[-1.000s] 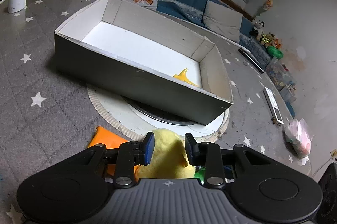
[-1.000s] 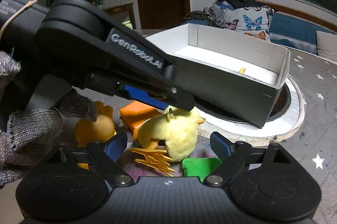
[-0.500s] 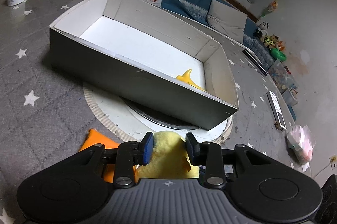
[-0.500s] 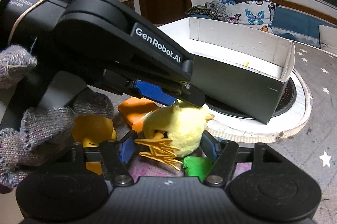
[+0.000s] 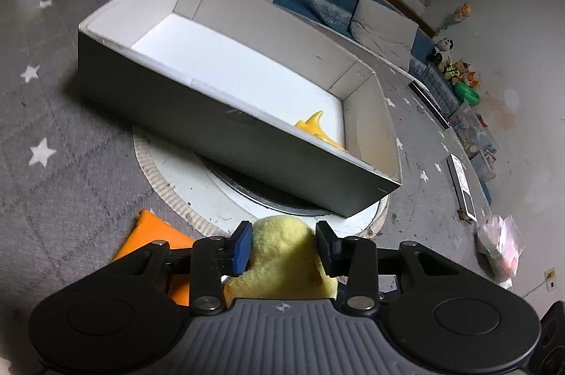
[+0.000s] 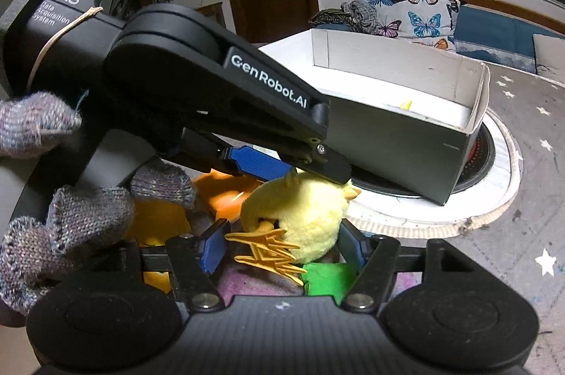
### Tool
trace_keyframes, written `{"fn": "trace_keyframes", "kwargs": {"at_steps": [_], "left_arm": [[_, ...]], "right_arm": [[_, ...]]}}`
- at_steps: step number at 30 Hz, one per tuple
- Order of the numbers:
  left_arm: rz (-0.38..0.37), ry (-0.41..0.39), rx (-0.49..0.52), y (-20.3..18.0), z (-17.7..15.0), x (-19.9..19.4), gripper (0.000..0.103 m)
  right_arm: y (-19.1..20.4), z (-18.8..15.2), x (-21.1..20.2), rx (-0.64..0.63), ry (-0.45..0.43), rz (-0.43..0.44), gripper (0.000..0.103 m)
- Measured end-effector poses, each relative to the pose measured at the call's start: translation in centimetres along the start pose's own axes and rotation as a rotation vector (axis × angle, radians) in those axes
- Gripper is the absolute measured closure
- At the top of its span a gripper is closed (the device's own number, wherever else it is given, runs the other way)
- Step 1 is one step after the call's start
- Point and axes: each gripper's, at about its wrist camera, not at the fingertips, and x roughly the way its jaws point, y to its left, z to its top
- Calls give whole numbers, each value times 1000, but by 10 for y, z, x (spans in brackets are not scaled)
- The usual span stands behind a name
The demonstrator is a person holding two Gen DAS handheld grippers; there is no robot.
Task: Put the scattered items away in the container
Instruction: 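Carry the plush chick into the box and open the right gripper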
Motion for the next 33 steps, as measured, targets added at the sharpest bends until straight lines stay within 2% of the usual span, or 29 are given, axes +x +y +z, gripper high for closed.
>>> {"fn": "trace_keyframes", "kwargs": {"at_steps": [8, 11, 18, 26, 33], "left_arm": [[-19, -77, 38, -19, 20, -26, 61], [-27, -110, 56, -28, 37, -29, 61], [-23, -158, 85, -43, 76, -19, 62], [-11, -134, 57, -33, 117, 14, 62], [-7, -70, 6, -12, 132, 47, 62]], "right_arm": [[4, 17, -17, -49, -61, -13, 36], [2, 30, -22, -70, -95, -25, 36], [-11, 67, -17, -93, -149, -49, 36], [-33, 101, 16, -74, -139, -35, 36], [-51, 112, 50, -43, -73, -14, 36]]}}
